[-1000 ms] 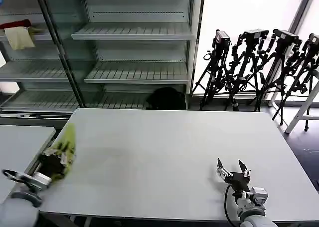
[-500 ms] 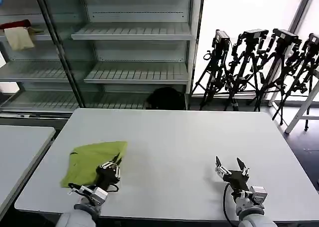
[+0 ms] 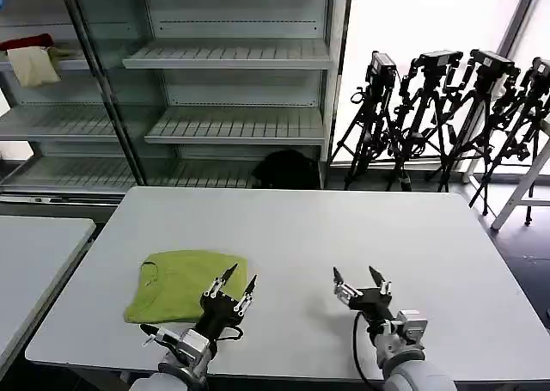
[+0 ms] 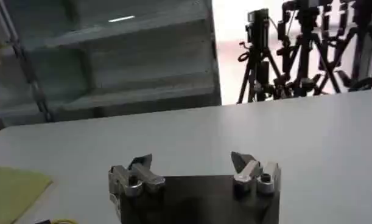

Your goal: Fold and organize the clothes.

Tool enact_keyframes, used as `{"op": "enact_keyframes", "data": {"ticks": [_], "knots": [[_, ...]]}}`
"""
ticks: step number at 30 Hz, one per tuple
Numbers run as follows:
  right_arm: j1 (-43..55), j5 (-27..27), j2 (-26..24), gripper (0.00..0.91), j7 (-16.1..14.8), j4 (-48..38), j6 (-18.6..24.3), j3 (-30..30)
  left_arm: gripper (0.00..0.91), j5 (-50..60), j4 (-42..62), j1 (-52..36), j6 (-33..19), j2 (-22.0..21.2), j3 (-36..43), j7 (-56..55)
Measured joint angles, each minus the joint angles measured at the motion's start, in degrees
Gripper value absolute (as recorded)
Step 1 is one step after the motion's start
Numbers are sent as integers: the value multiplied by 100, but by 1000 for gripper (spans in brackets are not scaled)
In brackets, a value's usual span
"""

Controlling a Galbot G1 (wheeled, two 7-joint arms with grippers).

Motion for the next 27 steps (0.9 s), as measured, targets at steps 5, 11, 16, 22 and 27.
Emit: {"op": "enact_keyframes", "data": {"ticks": [5, 11, 16, 22, 27], "knots": [[186, 420, 131, 907, 295, -63, -175, -644, 907, -337, -314, 47, 95, 46, -150, -88], [528, 906, 402, 907, 693, -353, -300, -1401, 907, -665, -547, 117, 122, 56, -606, -162], [773, 1281, 536, 746, 1024, -596, -364, -1841, 907, -830, -610, 226, 116, -16, -961, -226], [960, 1596, 705, 584, 1316, -861, -411, -2215, 907, -941, -615, 246, 112, -108, -1148, -305], [1091, 1714, 843, 595, 1494, -1092, -436, -2400, 907, -1031, -644, 259, 112, -159, -1266, -353]]}}
